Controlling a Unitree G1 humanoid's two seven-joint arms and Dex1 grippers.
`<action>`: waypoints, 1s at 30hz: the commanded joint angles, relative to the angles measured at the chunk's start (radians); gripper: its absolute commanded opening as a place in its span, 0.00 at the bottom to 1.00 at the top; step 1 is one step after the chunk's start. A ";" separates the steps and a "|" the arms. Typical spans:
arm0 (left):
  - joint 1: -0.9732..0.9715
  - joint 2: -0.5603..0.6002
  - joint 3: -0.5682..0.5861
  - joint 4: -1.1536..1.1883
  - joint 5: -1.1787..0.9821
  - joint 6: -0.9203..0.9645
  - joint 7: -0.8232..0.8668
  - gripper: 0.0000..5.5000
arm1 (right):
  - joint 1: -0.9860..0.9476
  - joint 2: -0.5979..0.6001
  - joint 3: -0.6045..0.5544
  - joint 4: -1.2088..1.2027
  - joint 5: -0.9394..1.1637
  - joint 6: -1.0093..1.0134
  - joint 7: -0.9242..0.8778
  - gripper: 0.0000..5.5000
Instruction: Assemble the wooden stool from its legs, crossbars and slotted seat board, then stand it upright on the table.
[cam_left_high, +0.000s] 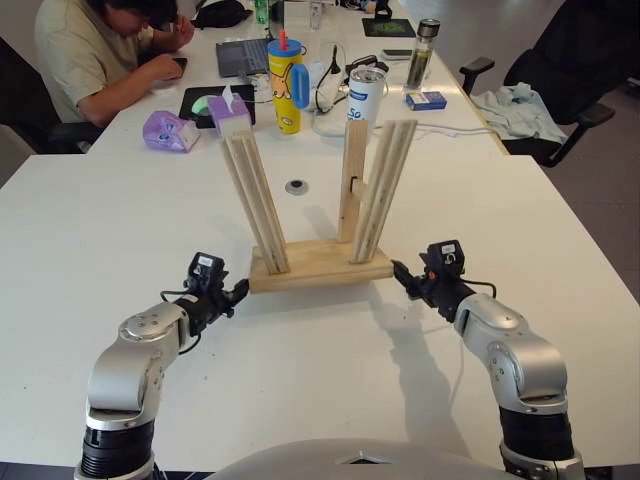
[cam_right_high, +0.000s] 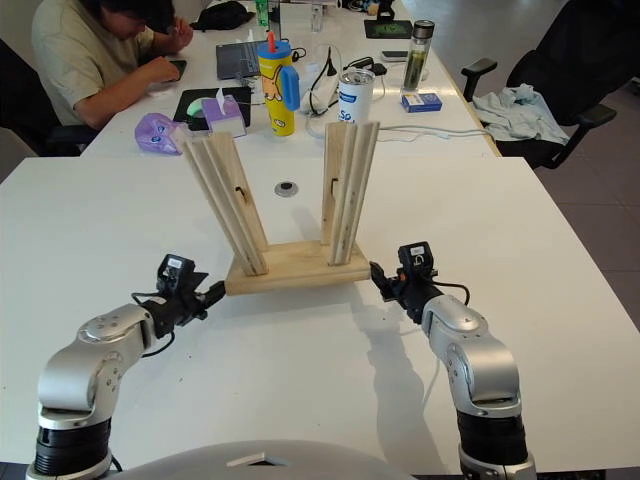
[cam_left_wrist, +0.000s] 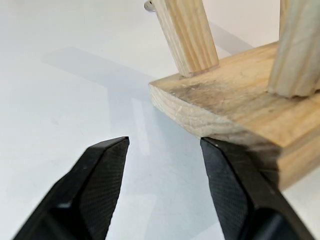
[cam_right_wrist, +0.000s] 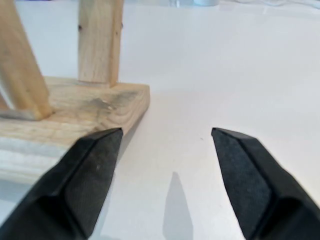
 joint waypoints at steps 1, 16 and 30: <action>-0.132 -0.034 -0.114 -0.181 -0.302 0.017 -0.242 0.49 | -0.115 0.053 0.109 -0.109 0.250 0.069 0.206 0.61; -0.108 0.160 -0.173 0.014 -0.027 -0.250 -0.238 0.49 | -0.237 0.055 0.011 0.140 0.111 -0.062 0.123 0.61; 0.002 0.346 -0.042 0.371 -0.045 -0.799 -0.453 0.49 | -0.156 -0.027 -0.129 0.482 0.015 -0.322 0.128 0.61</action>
